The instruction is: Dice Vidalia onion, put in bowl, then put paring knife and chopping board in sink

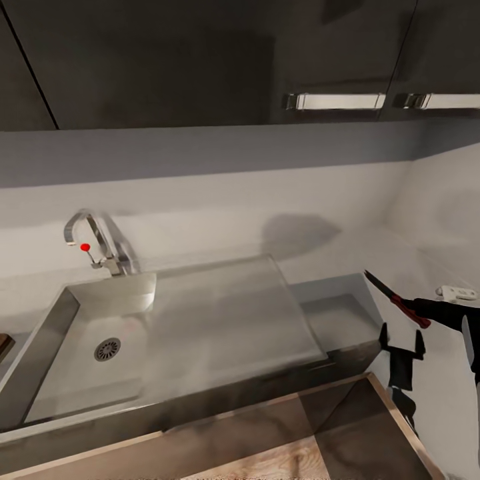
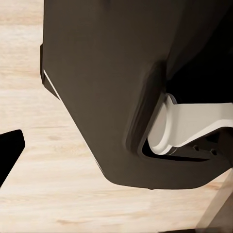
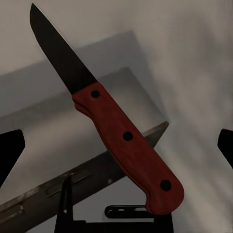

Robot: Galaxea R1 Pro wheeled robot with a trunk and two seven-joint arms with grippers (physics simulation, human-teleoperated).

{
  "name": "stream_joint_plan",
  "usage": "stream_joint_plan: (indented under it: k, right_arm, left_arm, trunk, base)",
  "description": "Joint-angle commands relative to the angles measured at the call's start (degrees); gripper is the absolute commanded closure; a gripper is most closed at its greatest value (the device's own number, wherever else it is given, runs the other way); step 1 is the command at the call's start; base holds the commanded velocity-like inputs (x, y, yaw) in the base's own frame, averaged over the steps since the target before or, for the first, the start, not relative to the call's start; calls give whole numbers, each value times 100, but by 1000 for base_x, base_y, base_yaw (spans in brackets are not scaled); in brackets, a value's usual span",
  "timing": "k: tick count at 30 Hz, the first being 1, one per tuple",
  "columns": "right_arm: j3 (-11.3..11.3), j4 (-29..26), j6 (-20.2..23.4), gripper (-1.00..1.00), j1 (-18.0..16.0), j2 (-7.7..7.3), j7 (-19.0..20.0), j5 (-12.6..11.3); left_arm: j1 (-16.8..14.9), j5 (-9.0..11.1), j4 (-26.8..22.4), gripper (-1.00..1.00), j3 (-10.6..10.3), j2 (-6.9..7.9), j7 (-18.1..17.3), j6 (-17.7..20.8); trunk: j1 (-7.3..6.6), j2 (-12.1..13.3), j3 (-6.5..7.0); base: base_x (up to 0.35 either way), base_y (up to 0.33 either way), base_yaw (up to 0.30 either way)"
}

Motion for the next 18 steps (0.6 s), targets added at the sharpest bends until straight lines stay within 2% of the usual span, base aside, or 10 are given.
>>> stream_joint_plan:
  k: [1,18]
  right_arm:
    - [-16,-5,16,-100,-6,2,53,60]
    - [-42,-3,16,-100,-2,-33,53,69]
  left_arm:
    - [-9,61,20,-100,-47,-2,-31,-9]
    - [-9,61,19,-100,-45,-2,-28,-9]
  trunk:
    - [1,-6,-16]
    - [1,-6,-172]
  base:
    - [0,0,0]
    - [0,0,0]
